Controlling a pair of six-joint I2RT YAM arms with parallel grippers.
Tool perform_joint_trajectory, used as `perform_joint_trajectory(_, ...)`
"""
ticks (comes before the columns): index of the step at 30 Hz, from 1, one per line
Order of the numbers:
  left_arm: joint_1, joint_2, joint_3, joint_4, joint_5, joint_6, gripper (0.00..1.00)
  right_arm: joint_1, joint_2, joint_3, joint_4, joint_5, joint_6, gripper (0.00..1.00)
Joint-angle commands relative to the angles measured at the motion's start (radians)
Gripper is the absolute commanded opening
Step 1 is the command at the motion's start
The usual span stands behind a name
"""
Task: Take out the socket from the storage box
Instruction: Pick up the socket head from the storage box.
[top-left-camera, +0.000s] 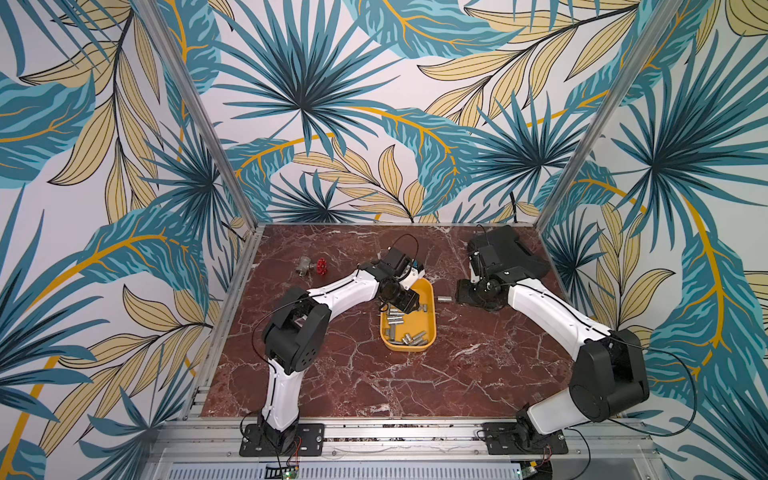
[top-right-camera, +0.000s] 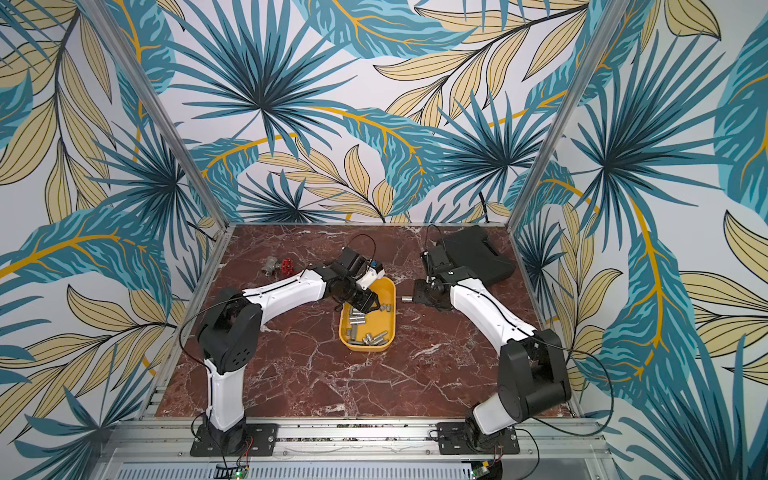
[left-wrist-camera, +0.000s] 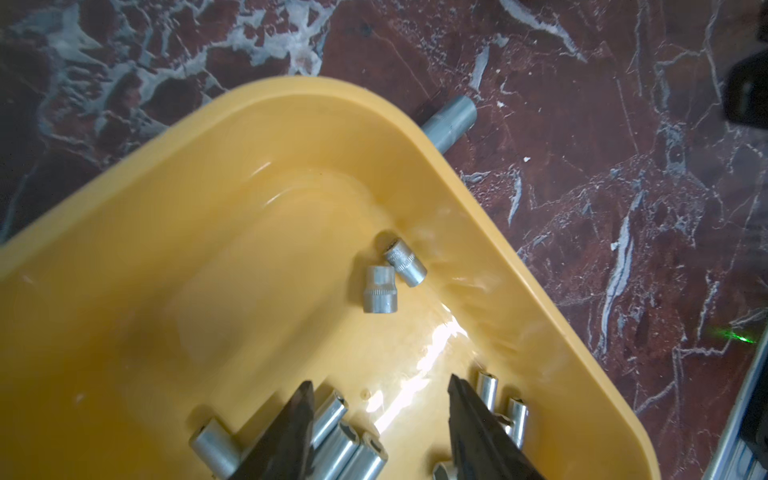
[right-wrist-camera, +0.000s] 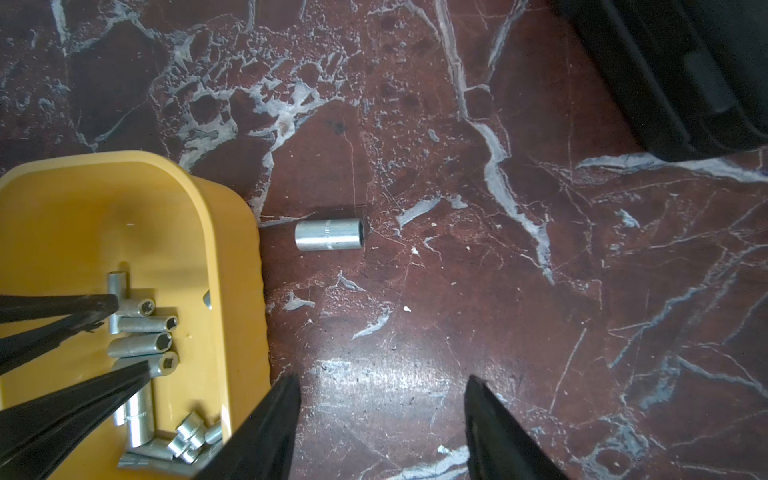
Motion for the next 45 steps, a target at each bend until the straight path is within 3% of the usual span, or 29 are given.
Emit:
perform_joint_trajectory(1, -0.014, 0.028, 0.084, -0.034, -0.007, 0.031, 0.55, -0.01, -0.03, -0.033, -0.007, -0.006, 0.023, 0.65)
perform_joint_trajectory(16, -0.026, 0.143, 0.175, -0.067, -0.037, 0.064, 0.54, -0.014, -0.047, -0.072, 0.021, -0.032, 0.048, 0.65)
perform_joint_trajectory(19, -0.025, 0.166, 0.196, -0.075, -0.054, 0.059, 0.46, -0.014, -0.048, -0.088, 0.047, -0.059, 0.064, 0.65)
perform_joint_trajectory(31, -0.03, 0.225, 0.243, -0.075, -0.052, 0.063, 0.43, -0.014, -0.044, -0.09, 0.039, -0.044, 0.064, 0.65)
perform_joint_trajectory(45, -0.063, 0.24, 0.245, -0.118, -0.152, 0.106, 0.2, -0.014, -0.029, -0.082, 0.041, -0.044, 0.061, 0.65)
